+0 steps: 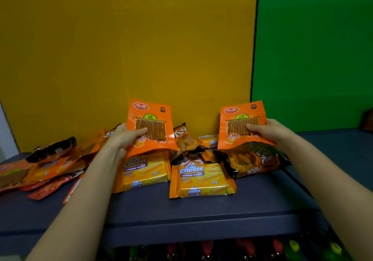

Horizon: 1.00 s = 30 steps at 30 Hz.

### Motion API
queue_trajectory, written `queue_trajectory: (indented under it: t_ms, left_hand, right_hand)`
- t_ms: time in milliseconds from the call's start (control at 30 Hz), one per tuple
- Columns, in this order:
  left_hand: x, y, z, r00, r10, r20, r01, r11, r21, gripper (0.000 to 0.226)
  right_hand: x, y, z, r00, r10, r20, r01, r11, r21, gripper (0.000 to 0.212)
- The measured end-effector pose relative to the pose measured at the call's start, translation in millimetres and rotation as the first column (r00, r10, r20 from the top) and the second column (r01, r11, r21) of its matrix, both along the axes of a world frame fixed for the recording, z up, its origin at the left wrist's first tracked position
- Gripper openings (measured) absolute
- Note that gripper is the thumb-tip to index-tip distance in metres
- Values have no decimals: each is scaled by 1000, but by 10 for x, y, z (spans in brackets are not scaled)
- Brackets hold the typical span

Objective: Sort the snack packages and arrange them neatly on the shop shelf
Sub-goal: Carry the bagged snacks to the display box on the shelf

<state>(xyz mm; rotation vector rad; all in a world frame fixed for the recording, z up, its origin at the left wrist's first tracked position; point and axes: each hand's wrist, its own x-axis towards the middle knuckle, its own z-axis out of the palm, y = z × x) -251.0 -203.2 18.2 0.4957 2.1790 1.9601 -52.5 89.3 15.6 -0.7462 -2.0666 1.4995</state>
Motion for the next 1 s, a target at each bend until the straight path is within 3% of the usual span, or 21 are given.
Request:
queue_trajectory:
  t_ms: [67, 233, 367, 733, 1000]
  left_hand:
    - [37, 78, 65, 1000, -23, 12, 23, 997, 72, 12]
    - [312, 620, 196, 988, -156, 15, 153, 981, 121, 14]
    - [737, 1293, 235, 959, -282, 22, 278, 954, 108, 16]
    - [2610, 3283, -35, 797, -595, 103, 591, 804, 69, 12]
    - [4081, 4611, -271, 684, -718, 131, 704, 696, 143, 14]
  right_hand:
    - [131, 50, -18, 999, -21, -30, 20, 999, -42, 5]
    - [616, 310, -10, 991, -102, -89, 94, 991, -93, 24]
    - [1231, 628, 25, 974, -204, -100, 192, 975, -111, 19]
    - [3419, 1724, -44, 886, -451, -103, 437, 889, -138, 19]
    - [5016, 2545, -147, 812, -582, -49, 571, 808, -143, 8]
